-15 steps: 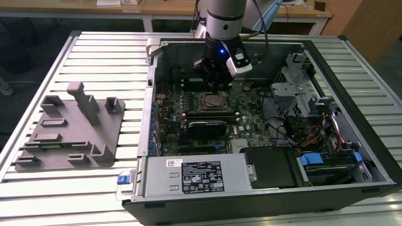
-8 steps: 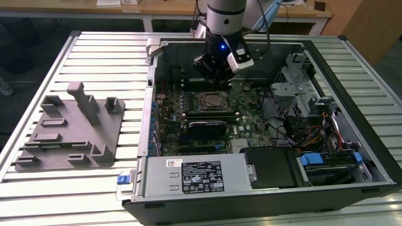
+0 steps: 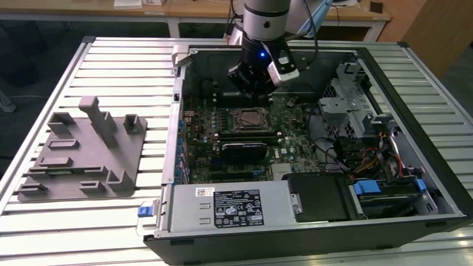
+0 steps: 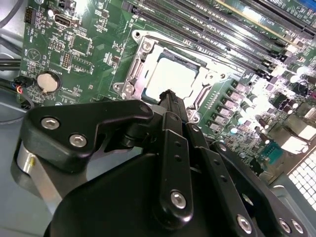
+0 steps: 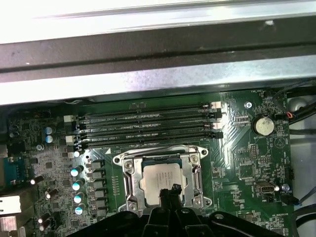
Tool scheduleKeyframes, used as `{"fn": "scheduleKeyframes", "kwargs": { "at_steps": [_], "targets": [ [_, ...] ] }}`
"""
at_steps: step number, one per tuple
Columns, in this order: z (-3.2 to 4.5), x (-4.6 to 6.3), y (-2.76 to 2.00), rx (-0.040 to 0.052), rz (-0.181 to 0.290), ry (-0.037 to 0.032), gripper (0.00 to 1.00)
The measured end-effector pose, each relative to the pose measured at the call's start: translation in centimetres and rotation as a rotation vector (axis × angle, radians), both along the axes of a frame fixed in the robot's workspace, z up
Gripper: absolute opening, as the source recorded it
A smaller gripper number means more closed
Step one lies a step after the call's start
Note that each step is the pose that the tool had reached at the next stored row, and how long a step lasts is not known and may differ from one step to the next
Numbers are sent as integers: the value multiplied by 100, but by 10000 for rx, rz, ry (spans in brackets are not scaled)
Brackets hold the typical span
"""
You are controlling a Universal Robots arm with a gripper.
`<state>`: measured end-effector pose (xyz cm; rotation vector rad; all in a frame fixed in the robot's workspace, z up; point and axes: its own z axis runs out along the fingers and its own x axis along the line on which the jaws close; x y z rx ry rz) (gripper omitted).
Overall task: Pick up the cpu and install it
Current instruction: 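Install the first cpu locking lever, then install the second cpu locking lever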
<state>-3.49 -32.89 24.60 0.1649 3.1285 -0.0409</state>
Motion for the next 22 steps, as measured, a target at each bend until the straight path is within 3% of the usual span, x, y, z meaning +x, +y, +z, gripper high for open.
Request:
{"fn": "scheduleKeyframes", "kwargs": {
  "at_steps": [22],
  "targets": [
    [3, 0, -85, -24, -1, 0, 11]
  ]
}}
